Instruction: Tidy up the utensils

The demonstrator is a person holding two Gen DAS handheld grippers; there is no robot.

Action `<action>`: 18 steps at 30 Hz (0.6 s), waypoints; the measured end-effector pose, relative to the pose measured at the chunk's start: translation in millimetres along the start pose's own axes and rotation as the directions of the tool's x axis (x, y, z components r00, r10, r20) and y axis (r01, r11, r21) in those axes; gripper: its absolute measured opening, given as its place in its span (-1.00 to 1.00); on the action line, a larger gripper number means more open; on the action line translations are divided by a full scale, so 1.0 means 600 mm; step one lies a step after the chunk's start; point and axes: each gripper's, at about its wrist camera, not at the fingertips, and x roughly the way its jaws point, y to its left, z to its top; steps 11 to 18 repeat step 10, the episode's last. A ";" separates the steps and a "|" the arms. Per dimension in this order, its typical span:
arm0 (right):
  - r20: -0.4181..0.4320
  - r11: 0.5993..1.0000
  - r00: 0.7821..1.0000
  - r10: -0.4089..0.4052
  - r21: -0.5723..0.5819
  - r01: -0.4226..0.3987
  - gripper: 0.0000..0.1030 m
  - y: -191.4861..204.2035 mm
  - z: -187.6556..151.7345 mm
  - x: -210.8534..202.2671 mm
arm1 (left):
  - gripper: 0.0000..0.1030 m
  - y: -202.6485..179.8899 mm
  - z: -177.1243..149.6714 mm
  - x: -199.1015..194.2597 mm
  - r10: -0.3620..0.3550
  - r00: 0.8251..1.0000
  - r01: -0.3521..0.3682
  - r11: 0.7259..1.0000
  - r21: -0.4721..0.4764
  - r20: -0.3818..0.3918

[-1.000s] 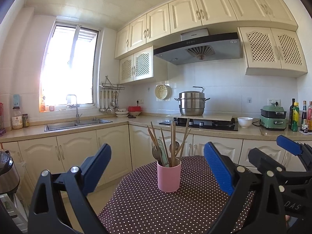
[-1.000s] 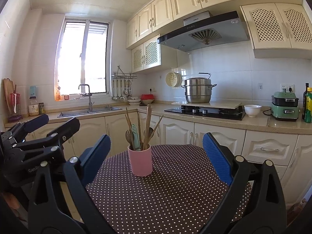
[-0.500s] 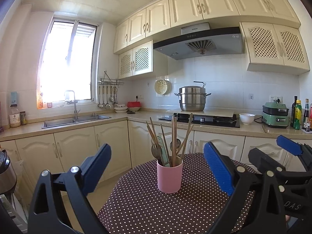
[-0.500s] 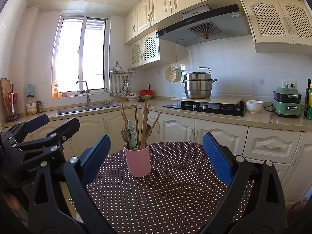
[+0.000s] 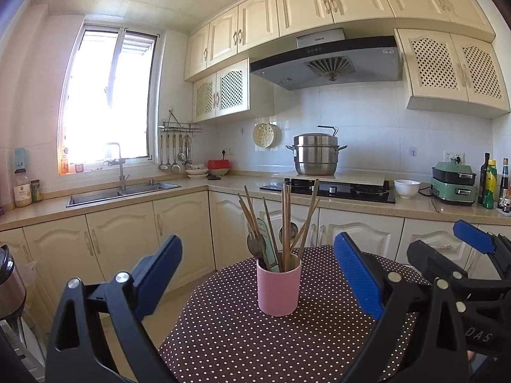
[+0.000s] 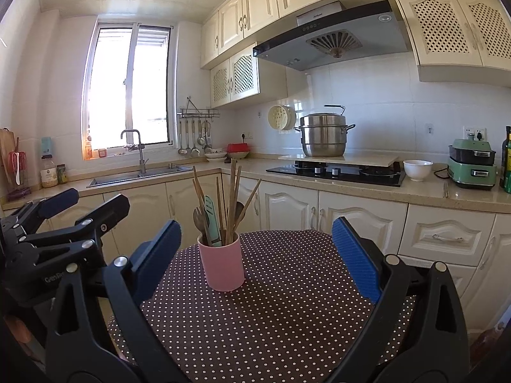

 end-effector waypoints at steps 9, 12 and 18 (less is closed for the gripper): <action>-0.074 1.000 0.997 0.004 0.012 -0.003 0.82 -0.010 -0.020 0.062 | 0.83 0.002 -0.026 0.074 0.015 0.993 -0.016 1.000 -0.005 -0.118; -0.085 1.000 0.996 0.006 0.012 -0.005 0.82 -0.011 -0.024 0.071 | 0.82 0.002 -0.031 0.083 0.018 0.991 -0.019 1.000 -0.006 -0.136; -0.085 1.000 0.996 0.006 0.012 -0.005 0.82 -0.011 -0.024 0.071 | 0.82 0.002 -0.031 0.083 0.018 0.991 -0.019 1.000 -0.006 -0.136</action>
